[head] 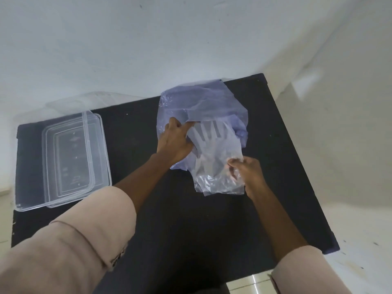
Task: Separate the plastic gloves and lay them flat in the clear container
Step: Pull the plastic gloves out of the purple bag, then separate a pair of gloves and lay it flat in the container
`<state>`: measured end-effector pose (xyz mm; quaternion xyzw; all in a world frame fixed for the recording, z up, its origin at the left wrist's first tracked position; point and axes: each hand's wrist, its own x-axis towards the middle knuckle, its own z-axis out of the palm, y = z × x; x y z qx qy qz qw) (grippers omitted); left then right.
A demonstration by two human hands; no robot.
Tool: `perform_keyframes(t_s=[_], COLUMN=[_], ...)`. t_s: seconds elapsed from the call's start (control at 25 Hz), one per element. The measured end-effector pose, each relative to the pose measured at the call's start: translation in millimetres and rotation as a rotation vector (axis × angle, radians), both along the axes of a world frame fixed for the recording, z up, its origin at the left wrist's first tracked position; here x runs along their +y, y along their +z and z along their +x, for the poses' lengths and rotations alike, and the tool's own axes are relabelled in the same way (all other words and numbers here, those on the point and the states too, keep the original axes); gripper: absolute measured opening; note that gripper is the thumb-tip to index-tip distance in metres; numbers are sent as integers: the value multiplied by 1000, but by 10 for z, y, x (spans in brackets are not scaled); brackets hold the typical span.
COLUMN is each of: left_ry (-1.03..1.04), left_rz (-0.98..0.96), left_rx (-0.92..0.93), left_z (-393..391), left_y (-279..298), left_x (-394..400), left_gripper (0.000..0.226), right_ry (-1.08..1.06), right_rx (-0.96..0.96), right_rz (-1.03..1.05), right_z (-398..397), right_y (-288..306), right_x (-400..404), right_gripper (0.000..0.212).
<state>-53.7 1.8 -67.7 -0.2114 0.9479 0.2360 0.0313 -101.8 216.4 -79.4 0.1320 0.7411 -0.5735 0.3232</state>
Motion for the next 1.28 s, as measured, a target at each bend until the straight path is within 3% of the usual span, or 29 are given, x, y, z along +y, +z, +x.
perform_keyframes(t_s=[0.16, 0.32, 0.56, 0.68, 0.8, 0.88, 1.12, 1.2, 1.28], left_ry=[-24, 53, 577, 803, 1029, 1031, 1005, 1005, 1014], left_rz=[-20, 168, 651, 861, 1052, 1092, 995, 978, 959], left_rx=[84, 185, 67, -13, -17, -49, -149, -171, -184], left_z=[493, 1628, 3166, 3612, 3771, 3826, 3827, 3804, 3790], left_y=[121, 38, -98, -172, -146, -138, -190, -208, -219], left_x=[217, 441, 761, 779, 699, 641, 604, 617, 630], left_gripper=[54, 49, 41, 31, 21, 25, 23, 20, 18], right_ry=[-16, -83, -268, -250, -245, -233, -16, 60, 149], right_rx=[-79, -196, -358, -378, -341, -319, -273, -130, 160], right_rz=[83, 68, 11, 13, 24, 25, 188, 239, 341], right_z=[623, 1447, 2445, 2776, 2933, 3006, 3002, 3022, 3094], right_y=[54, 49, -107, -112, -142, -136, 21, 36, 28], right_x=[410, 522, 238, 51, -86, -149, -145, -41, 80], right_gripper=[12, 12, 16, 15, 15, 15, 15, 29, 41])
